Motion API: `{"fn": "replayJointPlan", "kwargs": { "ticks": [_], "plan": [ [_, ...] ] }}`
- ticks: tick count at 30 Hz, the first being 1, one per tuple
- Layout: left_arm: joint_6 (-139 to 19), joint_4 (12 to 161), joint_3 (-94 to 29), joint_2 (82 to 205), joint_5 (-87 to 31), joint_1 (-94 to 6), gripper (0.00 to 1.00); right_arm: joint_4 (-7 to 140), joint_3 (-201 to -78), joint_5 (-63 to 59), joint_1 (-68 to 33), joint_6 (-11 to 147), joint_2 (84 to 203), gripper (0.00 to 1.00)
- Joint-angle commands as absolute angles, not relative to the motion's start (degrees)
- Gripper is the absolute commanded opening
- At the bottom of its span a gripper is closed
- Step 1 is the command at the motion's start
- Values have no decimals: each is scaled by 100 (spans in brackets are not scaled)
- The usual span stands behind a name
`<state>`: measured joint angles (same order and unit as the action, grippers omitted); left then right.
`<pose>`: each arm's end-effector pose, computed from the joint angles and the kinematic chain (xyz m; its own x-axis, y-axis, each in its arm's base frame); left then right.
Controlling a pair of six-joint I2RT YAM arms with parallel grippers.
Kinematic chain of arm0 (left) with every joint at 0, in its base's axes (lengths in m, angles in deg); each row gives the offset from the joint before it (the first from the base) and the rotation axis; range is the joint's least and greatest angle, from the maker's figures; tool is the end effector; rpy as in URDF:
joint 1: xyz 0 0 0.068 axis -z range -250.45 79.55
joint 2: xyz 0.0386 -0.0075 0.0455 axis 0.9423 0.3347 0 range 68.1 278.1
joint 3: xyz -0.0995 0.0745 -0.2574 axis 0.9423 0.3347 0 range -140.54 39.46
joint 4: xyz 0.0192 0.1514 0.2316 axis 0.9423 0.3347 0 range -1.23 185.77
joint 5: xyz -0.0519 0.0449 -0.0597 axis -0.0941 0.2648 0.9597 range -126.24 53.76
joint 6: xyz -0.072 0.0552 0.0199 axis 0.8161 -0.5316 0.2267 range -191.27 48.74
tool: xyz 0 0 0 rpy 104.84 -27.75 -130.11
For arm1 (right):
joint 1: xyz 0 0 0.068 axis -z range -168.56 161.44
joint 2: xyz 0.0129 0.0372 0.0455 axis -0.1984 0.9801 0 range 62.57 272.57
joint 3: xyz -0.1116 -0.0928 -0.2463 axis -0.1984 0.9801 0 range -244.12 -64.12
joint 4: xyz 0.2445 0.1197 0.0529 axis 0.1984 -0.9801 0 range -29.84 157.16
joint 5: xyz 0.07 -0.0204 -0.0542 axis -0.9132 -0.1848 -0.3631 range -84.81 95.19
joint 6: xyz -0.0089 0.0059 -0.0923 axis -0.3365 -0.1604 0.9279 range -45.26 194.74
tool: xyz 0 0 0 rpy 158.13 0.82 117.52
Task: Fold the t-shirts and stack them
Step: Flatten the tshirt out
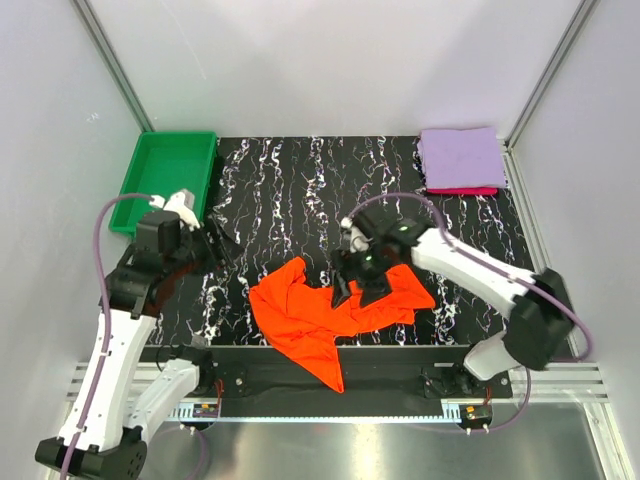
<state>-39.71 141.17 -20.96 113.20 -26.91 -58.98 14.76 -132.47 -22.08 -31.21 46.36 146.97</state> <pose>0.1794 -0.0502 0.3427 -0.6726 -0.3905 -0.6286 -0.0342 0.8650 -0.5007 0.2061 0.2420 0.2370 -0.9469 -0.2979 -0.1207 -0.3136 0.7744 0.5495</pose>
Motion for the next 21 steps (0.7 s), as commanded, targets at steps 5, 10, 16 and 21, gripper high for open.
{"fn": "replayJointPlan", "kwargs": {
  "ticks": [5,10,16,21],
  "plan": [
    [-4525,13999,-1258,11292,-2084,-5858,46,2146,-13845,-1486,-3786,4388,16047,75],
    [-4490,14482,-1221,10687,-2515,-5858,42,2119,-14970,-1283,-3830,4687,16854,65],
    [-4701,15291,-1503,10080,-3105,-5850,43,1936,-16158,-1029,-3927,4363,17795,72],
    [-4639,15582,-1494,9597,-3000,-5858,48,1470,-16835,-536,-3936,4283,18499,76]
  ]
}}
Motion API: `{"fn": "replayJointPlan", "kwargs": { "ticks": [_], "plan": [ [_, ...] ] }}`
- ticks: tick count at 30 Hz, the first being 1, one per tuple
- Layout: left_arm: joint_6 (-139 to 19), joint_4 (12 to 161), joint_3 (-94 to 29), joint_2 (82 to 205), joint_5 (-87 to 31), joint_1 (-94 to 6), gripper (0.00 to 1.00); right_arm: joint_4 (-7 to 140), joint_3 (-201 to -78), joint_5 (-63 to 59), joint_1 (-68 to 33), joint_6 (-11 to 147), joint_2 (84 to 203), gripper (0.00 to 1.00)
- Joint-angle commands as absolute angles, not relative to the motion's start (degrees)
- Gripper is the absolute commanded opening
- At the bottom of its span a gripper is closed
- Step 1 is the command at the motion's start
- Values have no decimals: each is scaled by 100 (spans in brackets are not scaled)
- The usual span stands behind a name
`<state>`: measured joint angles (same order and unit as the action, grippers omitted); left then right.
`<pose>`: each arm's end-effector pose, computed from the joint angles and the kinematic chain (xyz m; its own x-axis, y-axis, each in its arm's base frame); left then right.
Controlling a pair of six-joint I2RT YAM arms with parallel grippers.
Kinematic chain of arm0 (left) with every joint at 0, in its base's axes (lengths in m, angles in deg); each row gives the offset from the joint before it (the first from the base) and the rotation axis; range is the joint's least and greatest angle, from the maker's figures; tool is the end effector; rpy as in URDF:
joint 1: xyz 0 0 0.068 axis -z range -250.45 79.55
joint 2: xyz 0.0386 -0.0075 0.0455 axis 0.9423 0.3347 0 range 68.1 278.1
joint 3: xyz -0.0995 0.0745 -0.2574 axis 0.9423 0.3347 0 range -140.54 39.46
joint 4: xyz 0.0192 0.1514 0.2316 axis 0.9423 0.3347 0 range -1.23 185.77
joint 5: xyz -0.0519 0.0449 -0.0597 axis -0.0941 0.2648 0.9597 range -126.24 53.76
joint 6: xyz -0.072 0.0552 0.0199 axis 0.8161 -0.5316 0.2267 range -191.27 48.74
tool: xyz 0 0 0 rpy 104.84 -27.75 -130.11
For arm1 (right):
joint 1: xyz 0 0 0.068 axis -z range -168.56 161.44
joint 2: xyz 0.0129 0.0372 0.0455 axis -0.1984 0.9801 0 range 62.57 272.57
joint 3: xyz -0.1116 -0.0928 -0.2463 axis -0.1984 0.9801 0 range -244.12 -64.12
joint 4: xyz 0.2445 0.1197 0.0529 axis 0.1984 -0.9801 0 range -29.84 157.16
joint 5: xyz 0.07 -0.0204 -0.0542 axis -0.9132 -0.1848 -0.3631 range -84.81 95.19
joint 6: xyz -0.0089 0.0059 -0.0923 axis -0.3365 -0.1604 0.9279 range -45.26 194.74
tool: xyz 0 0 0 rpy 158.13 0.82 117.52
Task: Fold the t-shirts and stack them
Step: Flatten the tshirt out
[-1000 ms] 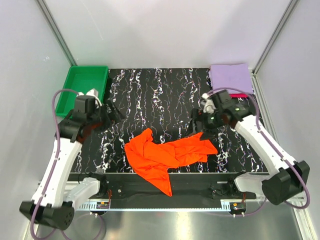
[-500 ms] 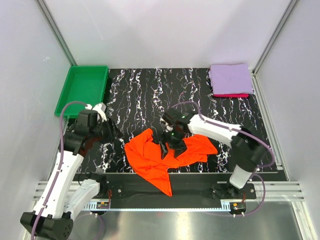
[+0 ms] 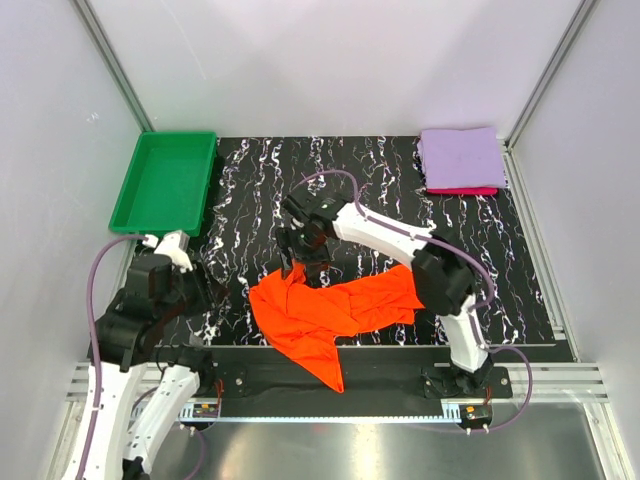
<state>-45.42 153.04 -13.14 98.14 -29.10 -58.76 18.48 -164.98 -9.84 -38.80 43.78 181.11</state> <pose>0.1114 -0.0337 0.3039 -0.7137 -0.2941 -0.6357 -0.0215 0.9164 -0.3997 0.2917 0.3846 0.1932 -0.9186 -0.3273 -0.2217 -0.3923 0.8234 0.4100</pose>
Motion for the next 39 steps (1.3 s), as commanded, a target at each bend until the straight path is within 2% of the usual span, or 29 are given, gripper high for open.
{"fn": "replayJointPlan", "kwargs": {
  "ticks": [1,3,6,7,8,10,14,17,20,24,29,34,36,39],
  "plan": [
    [-4648,15626,-1512,9552,-2991,-5858,49,1461,-16888,-545,-3962,4292,18683,75],
    [-4683,15749,-1547,9508,-2991,-5850,49,1443,-17037,-580,-3971,4309,18842,70],
    [-4736,15846,-1678,9508,-3070,-5858,50,1513,-17292,-545,-3980,4450,18984,50],
    [-4753,15829,-1705,9525,-3087,-5850,50,1452,-17414,-475,-3980,4485,18992,26],
    [-4762,15811,-1740,9543,-3122,-5858,50,1330,-17842,-379,-3980,4607,19019,15],
    [-4806,15750,-1863,9613,-3149,-5858,50,698,-18484,-19,-3989,4783,19071,0],
    [-4868,15644,-2030,9824,-3297,-5858,50,28,-20573,483,-3980,5310,19002,0],
    [-4850,15565,-2250,9833,-3570,-5858,50,212,-21474,343,-3980,5776,18642,0],
    [-4798,15425,-2443,9789,-3806,-5858,50,773,-21661,72,-3971,5883,18054,0],
    [-4762,15302,-2611,9780,-4089,-5858,50,1800,-21363,-1263,-3980,5681,17306,0],
    [-4701,15126,-2628,9736,-4221,-5858,51,2426,-21020,-1844,-3980,5278,16602,0],
    [-4595,15055,-2812,9710,-4318,-5858,55,3804,-21063,-2503,-3866,4619,16891,0],
    [-4578,15116,-2944,9719,-4458,-5858,55,4759,-21317,-2873,-3866,4066,17137,0],
    [-4560,15205,-3146,9640,-4581,-5858,58,5413,-22203,-3093,-3813,3388,17743,0]
  ]
}}
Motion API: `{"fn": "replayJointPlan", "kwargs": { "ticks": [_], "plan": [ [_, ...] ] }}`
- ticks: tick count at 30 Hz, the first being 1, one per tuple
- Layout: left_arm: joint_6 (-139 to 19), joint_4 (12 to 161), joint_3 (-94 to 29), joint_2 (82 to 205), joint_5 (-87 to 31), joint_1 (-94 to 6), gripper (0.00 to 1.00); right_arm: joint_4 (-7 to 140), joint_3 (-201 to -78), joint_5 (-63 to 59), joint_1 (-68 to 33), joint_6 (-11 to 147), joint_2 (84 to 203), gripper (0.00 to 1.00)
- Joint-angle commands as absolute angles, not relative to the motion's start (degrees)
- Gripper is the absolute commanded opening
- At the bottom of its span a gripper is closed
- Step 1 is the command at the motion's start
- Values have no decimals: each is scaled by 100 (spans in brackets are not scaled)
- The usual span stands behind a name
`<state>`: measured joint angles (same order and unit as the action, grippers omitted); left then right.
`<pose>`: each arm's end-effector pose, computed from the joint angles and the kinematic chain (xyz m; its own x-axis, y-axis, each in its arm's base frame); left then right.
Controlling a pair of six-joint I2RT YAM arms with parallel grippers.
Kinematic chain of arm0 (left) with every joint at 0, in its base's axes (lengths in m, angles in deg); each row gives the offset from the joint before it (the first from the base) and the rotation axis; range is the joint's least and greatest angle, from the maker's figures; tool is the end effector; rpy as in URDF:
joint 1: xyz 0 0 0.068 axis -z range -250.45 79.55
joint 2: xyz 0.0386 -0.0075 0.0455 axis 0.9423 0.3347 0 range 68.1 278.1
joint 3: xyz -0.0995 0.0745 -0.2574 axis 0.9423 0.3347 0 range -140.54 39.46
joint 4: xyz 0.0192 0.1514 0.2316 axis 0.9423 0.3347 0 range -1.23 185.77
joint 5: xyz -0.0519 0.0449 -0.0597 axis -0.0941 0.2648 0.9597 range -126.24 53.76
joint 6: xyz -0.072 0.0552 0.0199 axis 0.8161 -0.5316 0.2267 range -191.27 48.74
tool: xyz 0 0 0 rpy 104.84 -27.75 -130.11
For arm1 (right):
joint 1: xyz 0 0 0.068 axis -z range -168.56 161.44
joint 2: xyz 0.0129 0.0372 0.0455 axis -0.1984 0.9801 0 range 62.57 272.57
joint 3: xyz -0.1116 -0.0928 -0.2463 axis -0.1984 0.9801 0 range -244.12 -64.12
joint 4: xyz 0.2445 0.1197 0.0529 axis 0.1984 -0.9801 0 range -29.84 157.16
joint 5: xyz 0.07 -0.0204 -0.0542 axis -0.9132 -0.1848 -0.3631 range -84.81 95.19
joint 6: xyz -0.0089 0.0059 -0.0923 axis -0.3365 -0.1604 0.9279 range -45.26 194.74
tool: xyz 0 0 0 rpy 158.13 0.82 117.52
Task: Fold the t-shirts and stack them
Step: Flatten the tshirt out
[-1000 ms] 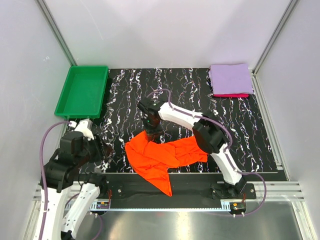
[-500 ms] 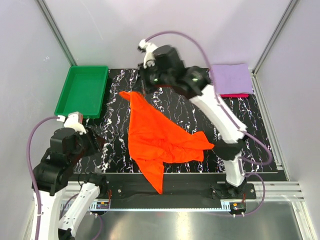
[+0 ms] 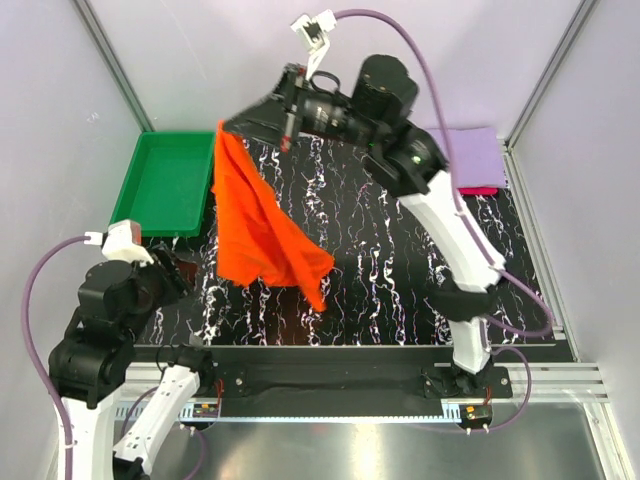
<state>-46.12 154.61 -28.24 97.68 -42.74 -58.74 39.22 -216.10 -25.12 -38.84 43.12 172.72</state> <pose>0.0869 -0.0084 0.3863 -0.4564 -0.3365 -0.8237 -0.1000 0.9392 -0.3284 0.2312 0.3443 0.6284 -0.3816 0.2490 -0.8901 -0.9125 0.0520 0.4058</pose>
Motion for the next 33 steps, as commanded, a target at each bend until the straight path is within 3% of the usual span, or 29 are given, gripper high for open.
{"fn": "replayJointPlan", "kwargs": {
  "ticks": [1,3,5,10,18,20,21,22,26,30,33],
  "plan": [
    [-4560,15240,-3164,9605,-4616,-5858,58,5468,-22510,-3154,-3700,3248,17936,0],
    [-4543,15266,-3138,9526,-4643,-5858,58,5320,-22391,-3287,-3568,3158,17886,0],
    [-4516,15345,-3129,9473,-4669,-5850,59,5153,-21296,-3252,-3322,3498,17255,0],
    [-4577,15398,-3103,9402,-4617,-5858,59,5214,-17354,-2743,-2496,4125,14719,0],
    [-4841,15152,-2927,9718,-4037,-5858,61,3246,-14430,-733,-316,5417,12403,0],
    [-4885,15126,-2866,9762,-3923,-5858,61,2921,-13927,292,0,5084,12330,24],
    [-4920,15100,-2848,9771,-3861,-5858,62,2424,-13900,482,228,4970,12557,31],
    [-4955,15091,-2813,9789,-3765,-5858,63,2131,-14039,927,274,4821,12759,56],
    [-5105,15082,-2725,9833,-3659,-5858,66,1225,-14690,722,265,4776,13858,87],
    [-5228,15099,-2602,9780,-3536,-5858,67,1469,-15068,536,-444,4845,14770,86],
    [-5289,15126,-2584,9763,-3483,-5849,68,1216,-15936,37,-1429,4960,16041,80]
  ]
}}
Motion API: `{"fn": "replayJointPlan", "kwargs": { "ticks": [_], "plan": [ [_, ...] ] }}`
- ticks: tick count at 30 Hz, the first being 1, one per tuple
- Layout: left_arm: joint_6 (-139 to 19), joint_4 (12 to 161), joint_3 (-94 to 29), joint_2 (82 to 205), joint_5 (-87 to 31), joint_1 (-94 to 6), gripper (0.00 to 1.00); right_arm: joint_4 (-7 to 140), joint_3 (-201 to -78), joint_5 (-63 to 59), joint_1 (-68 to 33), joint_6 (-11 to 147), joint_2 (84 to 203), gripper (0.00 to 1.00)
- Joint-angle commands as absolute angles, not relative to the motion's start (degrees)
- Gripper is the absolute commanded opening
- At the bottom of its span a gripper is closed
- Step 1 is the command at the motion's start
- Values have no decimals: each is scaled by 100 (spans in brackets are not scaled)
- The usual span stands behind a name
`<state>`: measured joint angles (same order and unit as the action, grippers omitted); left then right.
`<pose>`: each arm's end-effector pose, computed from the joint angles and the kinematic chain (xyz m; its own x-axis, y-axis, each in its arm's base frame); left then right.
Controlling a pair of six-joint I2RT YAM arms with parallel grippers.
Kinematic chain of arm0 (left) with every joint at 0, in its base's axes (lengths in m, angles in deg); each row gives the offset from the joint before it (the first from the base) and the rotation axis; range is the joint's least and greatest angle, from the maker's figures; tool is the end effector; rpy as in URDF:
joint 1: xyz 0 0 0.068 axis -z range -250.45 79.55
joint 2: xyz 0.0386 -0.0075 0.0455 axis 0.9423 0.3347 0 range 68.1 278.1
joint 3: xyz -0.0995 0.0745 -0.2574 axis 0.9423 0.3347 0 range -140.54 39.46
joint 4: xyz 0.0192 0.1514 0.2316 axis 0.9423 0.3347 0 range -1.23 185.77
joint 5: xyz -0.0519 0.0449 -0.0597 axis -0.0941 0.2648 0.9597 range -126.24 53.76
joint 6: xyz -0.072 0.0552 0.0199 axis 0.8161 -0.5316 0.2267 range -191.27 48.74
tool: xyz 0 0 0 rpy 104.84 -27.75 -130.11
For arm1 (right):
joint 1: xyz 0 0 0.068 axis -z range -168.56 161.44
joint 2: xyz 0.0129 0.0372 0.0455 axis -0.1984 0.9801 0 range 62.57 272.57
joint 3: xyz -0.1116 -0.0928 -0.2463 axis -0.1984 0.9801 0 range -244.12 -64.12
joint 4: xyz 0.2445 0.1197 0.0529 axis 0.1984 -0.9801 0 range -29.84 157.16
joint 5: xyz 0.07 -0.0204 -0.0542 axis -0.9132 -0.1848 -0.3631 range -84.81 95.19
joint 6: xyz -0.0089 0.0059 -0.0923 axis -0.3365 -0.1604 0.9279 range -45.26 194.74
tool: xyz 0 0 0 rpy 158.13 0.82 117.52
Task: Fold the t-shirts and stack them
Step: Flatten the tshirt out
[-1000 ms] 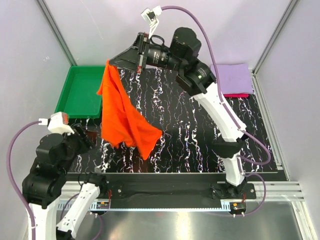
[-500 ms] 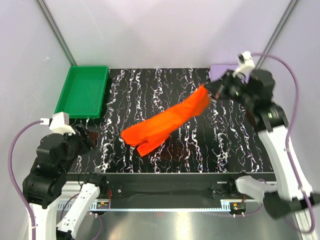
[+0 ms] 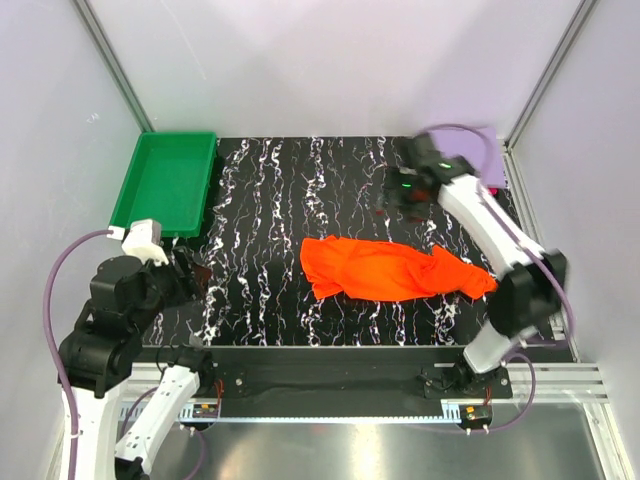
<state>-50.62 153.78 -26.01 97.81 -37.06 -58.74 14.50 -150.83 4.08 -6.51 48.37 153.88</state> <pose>0.0923 -0.0179 0.3758 -0.5151 -0.2533 -0.8189 0.0096 0.9536 -0.3010 0.3584 0.1178 0.2972 -0.8582 0.1888 -0.4774 0.0704 0.9644 0.2548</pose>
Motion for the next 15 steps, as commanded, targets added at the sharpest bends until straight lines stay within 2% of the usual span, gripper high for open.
{"fn": "replayJointPlan", "kwargs": {
  "ticks": [1,5,6,7,10,13,15],
  "plan": [
    [-5298,15126,-2593,9780,-3474,-5858,68,1110,-16496,18,-1918,4890,16379,79],
    [-5316,15161,-2698,9807,-3518,-5858,68,278,-18246,351,-2791,4872,18022,79],
    [-5316,15196,-2716,9807,-3527,-5858,68,48,-18668,369,-2898,4881,18687,80],
    [-5307,15205,-2742,9798,-3501,-5858,68,-181,-19464,413,-2986,4933,19024,82],
    [-5298,15231,-2708,9754,-3474,-5858,69,-929,-20750,851,-3294,5161,20028,83],
    [-5281,15293,-2655,9675,-3509,-5858,69,-817,-20677,871,-3417,5267,20276,82],
    [-5281,15310,-2646,9640,-3509,-5858,69,-448,-20170,957,-3461,5285,20180,79]
  ]
}}
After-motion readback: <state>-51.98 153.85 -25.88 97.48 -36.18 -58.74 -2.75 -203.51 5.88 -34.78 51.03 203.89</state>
